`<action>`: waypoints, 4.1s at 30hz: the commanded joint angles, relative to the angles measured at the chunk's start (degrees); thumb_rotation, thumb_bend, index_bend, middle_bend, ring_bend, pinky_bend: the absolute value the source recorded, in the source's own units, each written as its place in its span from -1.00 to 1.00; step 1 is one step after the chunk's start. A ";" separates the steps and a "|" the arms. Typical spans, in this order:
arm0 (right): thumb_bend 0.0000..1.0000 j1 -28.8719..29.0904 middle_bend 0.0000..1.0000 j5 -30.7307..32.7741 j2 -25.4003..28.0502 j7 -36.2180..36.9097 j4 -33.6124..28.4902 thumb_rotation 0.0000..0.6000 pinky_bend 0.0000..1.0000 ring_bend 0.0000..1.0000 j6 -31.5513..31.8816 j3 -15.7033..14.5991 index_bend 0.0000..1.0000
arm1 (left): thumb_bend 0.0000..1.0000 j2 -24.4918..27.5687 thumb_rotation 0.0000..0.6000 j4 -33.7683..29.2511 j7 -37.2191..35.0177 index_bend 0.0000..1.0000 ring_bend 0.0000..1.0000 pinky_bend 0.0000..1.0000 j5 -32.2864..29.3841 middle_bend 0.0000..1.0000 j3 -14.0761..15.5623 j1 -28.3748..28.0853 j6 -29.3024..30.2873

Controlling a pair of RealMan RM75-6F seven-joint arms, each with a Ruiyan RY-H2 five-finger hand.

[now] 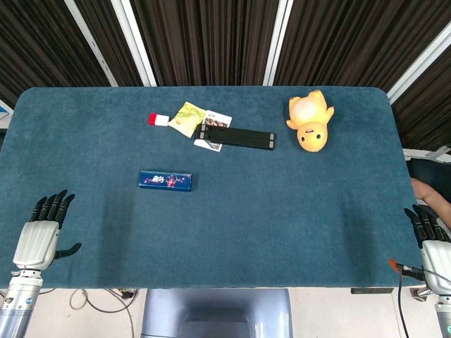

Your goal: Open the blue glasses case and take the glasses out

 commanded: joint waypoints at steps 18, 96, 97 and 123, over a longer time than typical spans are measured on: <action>-0.73 0.05 -1.00 0.10 -0.06 0.13 -0.06 1.00 -0.60 -1.00 -0.02 0.10 -1.00 | -0.80 -0.04 1.00 -0.19 0.05 -1.00 -1.00 -0.94 -0.40 -1.00 -0.15 -0.11 -0.27; -0.70 0.68 -1.00 4.39 0.90 1.10 -2.80 1.00 -0.60 -1.00 -3.59 0.88 -1.00 | -0.13 -20.15 1.00 24.09 17.21 -0.88 -1.00 -0.90 -39.12 -0.49 -11.13 -37.29 -30.55; -0.70 0.67 -1.00 4.39 0.90 1.08 -2.80 1.00 -0.60 -1.00 -3.59 0.87 -1.00 | -0.12 -20.11 1.00 24.07 17.16 -0.87 -1.00 -0.90 -39.13 -0.48 -11.04 -37.30 -30.50; -0.69 0.69 -1.00 4.78 0.97 1.11 -3.13 1.00 -0.60 -1.00 -3.84 0.97 -1.00 | 0.03 -22.15 1.00 27.30 16.77 -0.80 -1.00 -0.90 -42.16 -0.41 -10.80 -39.94 -30.77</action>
